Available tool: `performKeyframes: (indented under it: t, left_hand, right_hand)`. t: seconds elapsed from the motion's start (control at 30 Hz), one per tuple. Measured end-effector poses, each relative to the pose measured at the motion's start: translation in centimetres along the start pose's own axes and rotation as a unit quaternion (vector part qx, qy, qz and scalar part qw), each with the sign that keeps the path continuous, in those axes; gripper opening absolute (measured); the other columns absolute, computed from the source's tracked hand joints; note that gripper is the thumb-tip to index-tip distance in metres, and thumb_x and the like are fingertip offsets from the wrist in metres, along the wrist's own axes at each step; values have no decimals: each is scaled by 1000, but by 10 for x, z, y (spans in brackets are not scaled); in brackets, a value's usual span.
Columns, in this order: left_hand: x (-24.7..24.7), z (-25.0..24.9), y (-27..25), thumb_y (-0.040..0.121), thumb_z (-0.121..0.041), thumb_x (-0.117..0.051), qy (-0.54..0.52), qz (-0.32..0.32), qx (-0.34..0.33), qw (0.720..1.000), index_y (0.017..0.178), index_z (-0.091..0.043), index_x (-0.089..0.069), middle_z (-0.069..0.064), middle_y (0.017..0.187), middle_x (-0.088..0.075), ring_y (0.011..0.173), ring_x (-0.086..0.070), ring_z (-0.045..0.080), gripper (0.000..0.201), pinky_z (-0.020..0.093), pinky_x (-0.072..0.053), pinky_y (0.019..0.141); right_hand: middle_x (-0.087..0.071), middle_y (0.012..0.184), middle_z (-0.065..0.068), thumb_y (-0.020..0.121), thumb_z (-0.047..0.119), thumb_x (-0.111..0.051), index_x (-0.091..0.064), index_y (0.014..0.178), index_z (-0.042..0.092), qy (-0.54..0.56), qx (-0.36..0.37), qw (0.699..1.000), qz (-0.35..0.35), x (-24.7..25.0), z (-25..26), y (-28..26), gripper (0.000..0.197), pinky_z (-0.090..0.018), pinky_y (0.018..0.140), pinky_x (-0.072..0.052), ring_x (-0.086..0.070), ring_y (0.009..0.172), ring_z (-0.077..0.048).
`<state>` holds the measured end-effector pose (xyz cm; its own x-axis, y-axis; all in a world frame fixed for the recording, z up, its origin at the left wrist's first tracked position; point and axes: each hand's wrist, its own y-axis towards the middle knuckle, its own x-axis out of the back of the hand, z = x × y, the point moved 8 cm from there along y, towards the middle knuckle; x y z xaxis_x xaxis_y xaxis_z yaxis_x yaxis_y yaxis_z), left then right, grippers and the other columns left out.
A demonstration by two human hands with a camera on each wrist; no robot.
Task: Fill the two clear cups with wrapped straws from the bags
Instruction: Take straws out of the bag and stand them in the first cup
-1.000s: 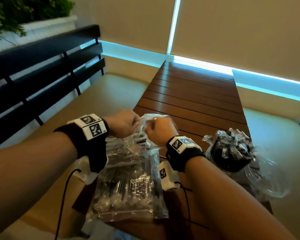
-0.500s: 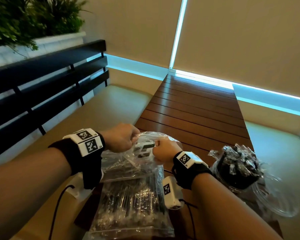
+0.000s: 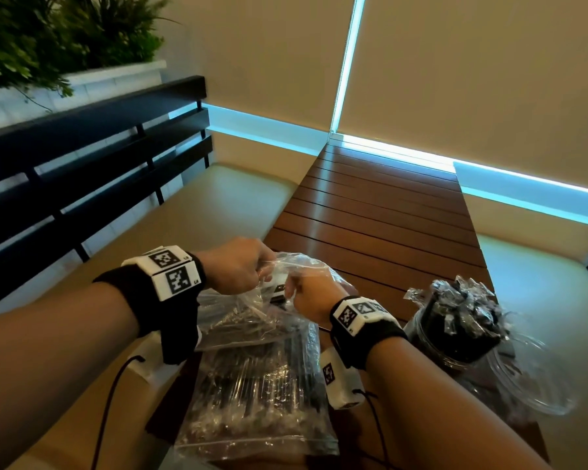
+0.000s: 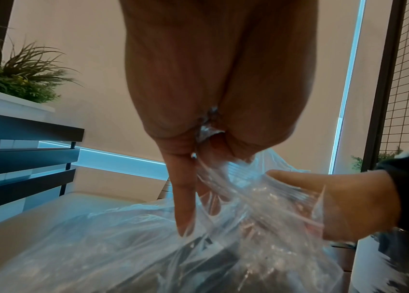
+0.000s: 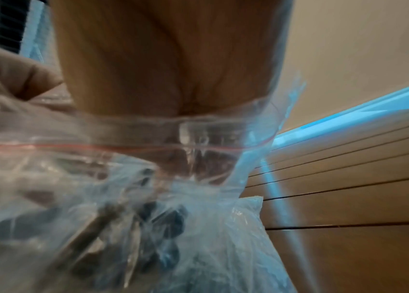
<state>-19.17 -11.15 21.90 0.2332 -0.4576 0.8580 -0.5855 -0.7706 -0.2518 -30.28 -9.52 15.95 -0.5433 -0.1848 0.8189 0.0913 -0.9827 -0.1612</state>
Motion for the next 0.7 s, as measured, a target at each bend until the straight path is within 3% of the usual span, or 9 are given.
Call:
performKeyframes:
  t: [0.1,0.13,0.2,0.23,0.33,0.43,0.6,0.67,0.7]
  left_hand:
    - [0,1,1,86,5,-51,1,0,-3,1000,85,-1,-66,13,95,-68,93,-60,25,16,40,-51,82]
    - [0,0,1,87,5,-51,-4,0,-6,1000,86,0,-66,13,95,-68,94,-60,24,15,38,-51,80]
    - [2,-1,1,89,3,-54,-16,-2,-8,1000,88,-1,-68,8,96,-69,96,-62,19,14,33,-51,80]
    - [2,0,1,90,1,-55,-22,-2,-7,1000,90,-2,-69,4,96,-70,97,-62,17,14,31,-51,80]
    - [2,0,1,89,3,-54,-28,6,-8,1000,93,-2,-70,2,97,-71,97,-63,14,17,25,-50,77]
    - [0,0,0,88,5,-52,-26,23,-8,999,94,-2,-70,1,98,-72,94,-63,8,20,19,-48,69]
    - [-1,5,0,93,1,-52,-36,27,-4,999,96,-2,-70,-15,85,-67,80,-58,-5,18,20,-44,66]
    - [-1,5,0,93,2,-51,-39,28,-7,999,96,-3,-70,-14,86,-66,82,-57,-4,20,22,-44,69]
    - [-1,5,1,93,2,-50,-39,27,-10,999,95,-3,-70,-12,87,-66,83,-57,-3,21,22,-45,71]
  right_hand:
    - [-64,91,-10,80,-12,-46,-63,74,11,97,32,993,-64,5,7,2,30,-33,76,-51,-59,86,-24]
    - [-63,92,-9,84,-10,-47,-67,80,9,125,17,990,-70,7,5,4,28,-30,73,-49,-58,86,-24]
    - [-56,95,-8,98,8,-45,-67,106,2,126,-44,991,-19,-4,-1,12,23,-28,75,-42,-53,88,-22]
    - [-56,95,-7,101,16,-44,-66,108,3,103,-90,991,-4,-7,-7,12,26,-30,76,-42,-53,88,-21]
    - [-67,77,2,83,20,-60,-66,77,20,201,-120,972,-28,-10,-17,21,9,-32,63,-53,-62,67,-14]
    - [-55,82,3,94,1,-50,-54,77,21,341,-136,930,36,-23,-19,20,27,-19,71,-48,-52,73,-7]
    - [-36,74,9,103,13,-38,-37,69,27,224,-147,960,75,-39,-23,25,36,-8,61,-39,-35,65,-3]
    - [-43,76,4,102,16,-40,-52,76,21,164,-123,977,56,-40,-23,27,28,-4,67,-42,-43,77,-10]
    - [-49,79,4,100,19,-45,-60,83,18,154,-107,982,13,-34,-23,29,23,-13,76,-49,-50,82,-10]
